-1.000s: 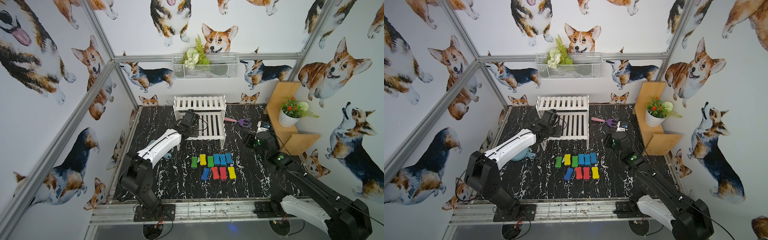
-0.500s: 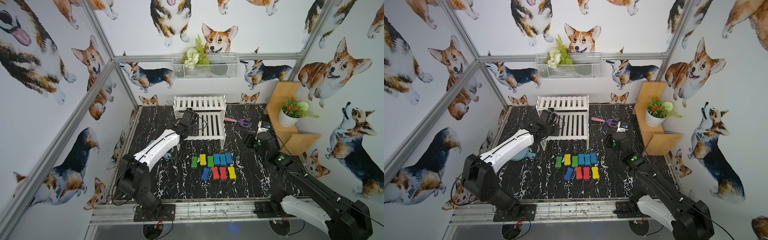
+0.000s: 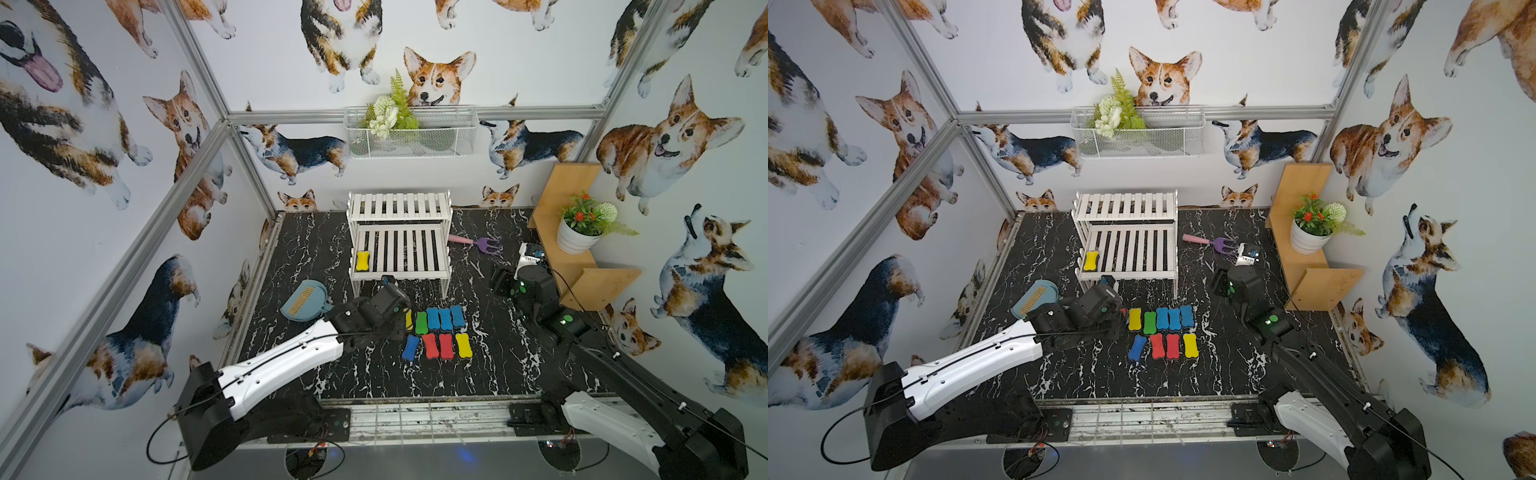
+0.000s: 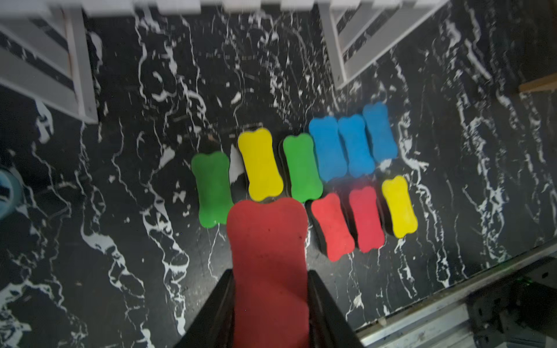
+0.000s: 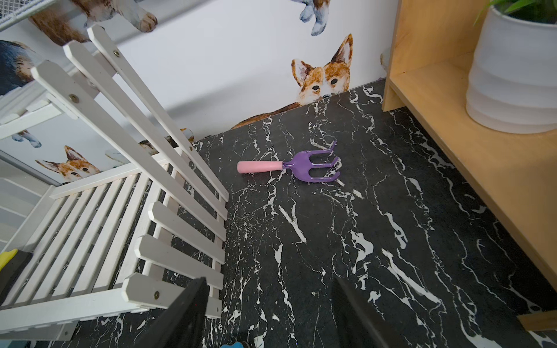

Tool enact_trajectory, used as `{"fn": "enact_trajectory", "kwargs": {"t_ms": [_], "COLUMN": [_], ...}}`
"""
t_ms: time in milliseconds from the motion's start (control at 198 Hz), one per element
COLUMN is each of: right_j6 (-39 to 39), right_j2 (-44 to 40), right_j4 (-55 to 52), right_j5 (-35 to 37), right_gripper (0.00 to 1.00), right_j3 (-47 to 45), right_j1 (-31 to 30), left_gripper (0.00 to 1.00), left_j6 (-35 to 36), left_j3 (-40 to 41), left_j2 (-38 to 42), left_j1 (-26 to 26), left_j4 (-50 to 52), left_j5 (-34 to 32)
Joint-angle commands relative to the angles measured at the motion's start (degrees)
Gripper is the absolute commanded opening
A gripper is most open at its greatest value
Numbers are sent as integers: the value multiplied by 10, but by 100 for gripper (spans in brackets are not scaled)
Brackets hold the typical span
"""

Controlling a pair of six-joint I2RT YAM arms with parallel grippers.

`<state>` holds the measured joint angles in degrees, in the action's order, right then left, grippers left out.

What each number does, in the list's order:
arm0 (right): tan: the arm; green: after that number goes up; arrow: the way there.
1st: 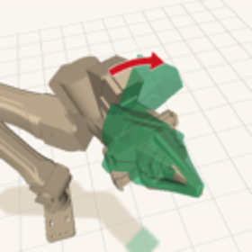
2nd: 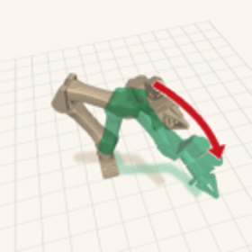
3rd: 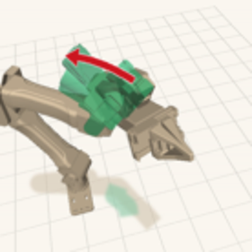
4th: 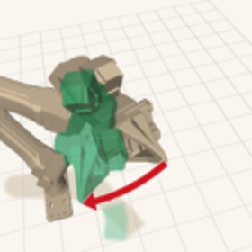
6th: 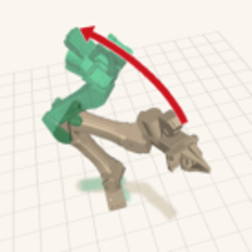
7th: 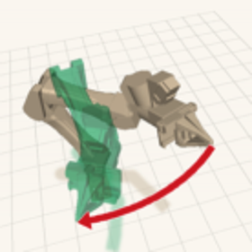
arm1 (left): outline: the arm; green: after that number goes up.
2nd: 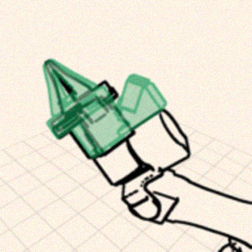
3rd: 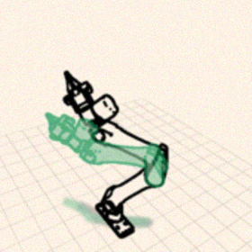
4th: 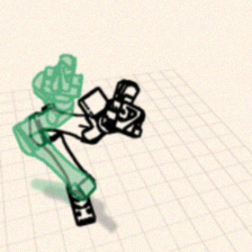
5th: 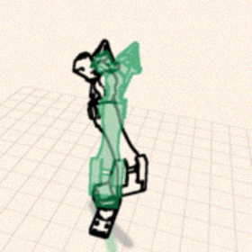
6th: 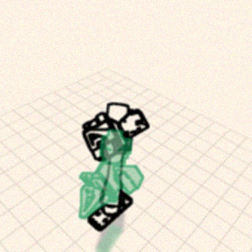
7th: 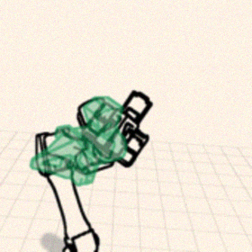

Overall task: Remove the whiteboard erasers from the shelf
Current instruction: Pick up the whiteboard eraser from the shelf, then place the whiteboard eraser at the center of the board.

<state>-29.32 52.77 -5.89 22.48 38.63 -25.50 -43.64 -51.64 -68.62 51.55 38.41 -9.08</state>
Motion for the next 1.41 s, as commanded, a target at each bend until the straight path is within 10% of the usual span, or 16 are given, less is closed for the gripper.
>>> {"fn": "enact_trajectory", "kwargs": {"t_ms": [0, 1120, 1407], "right_j6": [3, 16, 14], "right_j2": [-8, -7, -7], "right_j4": [11, -5, -6], "right_j5": [10, 35, 28], "right_gripper": [71, 72, 72], "right_j3": [-2, 27, 25], "right_j1": [0, 1, 1], "left_gripper": [39, 32, 55], "left_j6": [-60, 26, 22], "left_j3": [36, 60, 50], "left_j2": [-4, -182, -165], "left_j1": [23, 59, 60], "left_j4": [25, -103, -85], "left_j5": [1, -52, -64]}}
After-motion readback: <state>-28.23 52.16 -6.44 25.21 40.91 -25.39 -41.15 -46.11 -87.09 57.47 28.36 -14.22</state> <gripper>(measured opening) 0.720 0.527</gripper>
